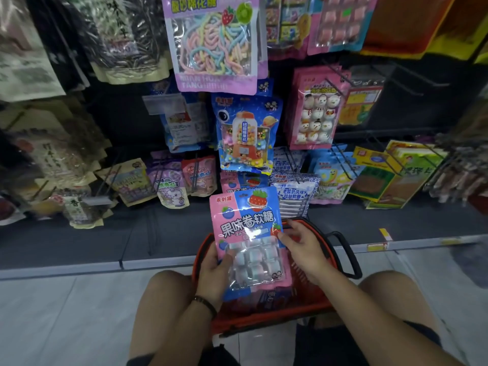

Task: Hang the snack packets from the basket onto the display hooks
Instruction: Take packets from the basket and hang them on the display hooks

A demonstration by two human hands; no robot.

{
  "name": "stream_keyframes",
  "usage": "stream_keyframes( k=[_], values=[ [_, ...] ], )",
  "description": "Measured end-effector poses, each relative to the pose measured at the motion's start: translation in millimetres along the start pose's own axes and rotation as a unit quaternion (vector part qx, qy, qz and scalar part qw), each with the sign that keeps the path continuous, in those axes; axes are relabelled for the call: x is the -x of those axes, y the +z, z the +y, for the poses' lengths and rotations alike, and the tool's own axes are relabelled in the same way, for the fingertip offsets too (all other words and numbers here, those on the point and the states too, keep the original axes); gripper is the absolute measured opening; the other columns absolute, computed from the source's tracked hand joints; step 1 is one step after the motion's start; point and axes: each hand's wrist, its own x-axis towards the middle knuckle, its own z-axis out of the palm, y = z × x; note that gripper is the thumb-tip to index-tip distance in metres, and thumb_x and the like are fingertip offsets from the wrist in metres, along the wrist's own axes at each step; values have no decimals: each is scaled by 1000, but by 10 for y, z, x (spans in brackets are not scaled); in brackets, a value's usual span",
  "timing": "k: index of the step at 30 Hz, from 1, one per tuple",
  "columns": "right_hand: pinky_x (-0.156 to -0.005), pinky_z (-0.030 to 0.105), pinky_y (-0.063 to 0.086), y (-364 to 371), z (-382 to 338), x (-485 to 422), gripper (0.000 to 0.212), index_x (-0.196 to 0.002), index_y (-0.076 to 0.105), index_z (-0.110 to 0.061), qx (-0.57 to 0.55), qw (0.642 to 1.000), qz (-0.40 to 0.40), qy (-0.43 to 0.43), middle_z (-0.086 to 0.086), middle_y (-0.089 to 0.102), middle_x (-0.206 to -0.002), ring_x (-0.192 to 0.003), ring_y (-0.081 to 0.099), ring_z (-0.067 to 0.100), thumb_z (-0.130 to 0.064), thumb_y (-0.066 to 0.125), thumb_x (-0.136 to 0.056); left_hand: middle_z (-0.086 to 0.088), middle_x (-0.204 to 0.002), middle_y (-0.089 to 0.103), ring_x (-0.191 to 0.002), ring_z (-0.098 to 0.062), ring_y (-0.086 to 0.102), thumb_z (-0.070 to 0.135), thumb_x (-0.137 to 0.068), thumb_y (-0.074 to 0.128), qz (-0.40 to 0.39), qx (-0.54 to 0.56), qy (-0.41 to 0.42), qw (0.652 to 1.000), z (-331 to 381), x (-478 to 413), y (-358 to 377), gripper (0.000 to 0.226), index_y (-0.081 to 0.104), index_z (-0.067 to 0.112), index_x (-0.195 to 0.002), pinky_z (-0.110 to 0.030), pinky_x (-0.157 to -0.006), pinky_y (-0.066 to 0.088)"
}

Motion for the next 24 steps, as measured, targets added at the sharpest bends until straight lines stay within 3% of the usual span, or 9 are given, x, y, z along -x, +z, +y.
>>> stream_keyframes(
  k=[2,5,9,13,16,18,21,24],
  values=[
    [-87,26,57,-20,-20,-18,28,-119,72,-30,11,999,-34,-23,8,81,-102,-93,75,13,-8,67,-104,0,-124,80,-114,-17,75,3,-108,57,-2,-14,-5,1000,44,-44,-6,31,70,19,-131,-30,-89,63],
    [-78,19,57,-23,-50,-52,27,-110,75,-25,11,998,-35,-51,-1,82,-91,-86,76,7,-1,64,-104,2,-114,83,-108,-18,75,13,-107,63,25,-58,11,998,146,-216,-56,17,77,17,-116,-39,-98,61],
    [-75,20,54,37,-9,-171,21,-100,72,-23,21,999,1,-43,-9,80,-83,-81,74,4,-3,68,-102,3,-91,81,-80,-7,68,6,-102,69,38,-103,44,993,257,-479,-150,5,73,7,-104,-38,-79,57],
    [-70,30,46,76,6,-362,18,-85,67,-16,63,996,13,-66,4,65,-71,-68,58,11,-9,72,-100,-2,-108,84,-102,-18,78,-3,-99,71,-13,-124,48,991,318,-663,-198,19,75,9,-112,-42,-91,63],
    [-62,21,39,38,-80,-491,33,-74,59,-28,115,987,22,-107,-14,55,-61,-58,47,1,-13,77,-97,10,-89,83,-82,-5,77,-6,-98,70,-29,-177,69,981,359,-818,-216,20,73,12,-104,-31,-72,60],
    [-64,19,47,17,-137,-580,31,-76,66,-34,123,985,30,-121,-15,65,-67,-64,60,1,-15,80,-96,-1,-81,79,-74,-14,70,10,-97,77,-23,-228,97,969,364,-977,-248,13,67,16,-89,-46,-68,57],
    [-77,42,64,39,-148,-686,22,-89,78,-30,84,990,22,-114,-3,78,-84,-81,75,19,-8,78,-95,-5,-71,68,-71,-20,56,30,-91,78,-38,-263,103,959,328,-1208,-262,24,59,20,-78,-47,-65,49],
    [-89,50,63,78,-74,-809,19,-91,78,-25,81,990,16,-116,-2,79,-91,-89,76,22,-6,79,-94,3,-73,64,-75,-17,54,-3,-93,77,-30,-240,108,964,275,-1368,-191,28,63,15,-76,-31,-71,49]
  ],
)
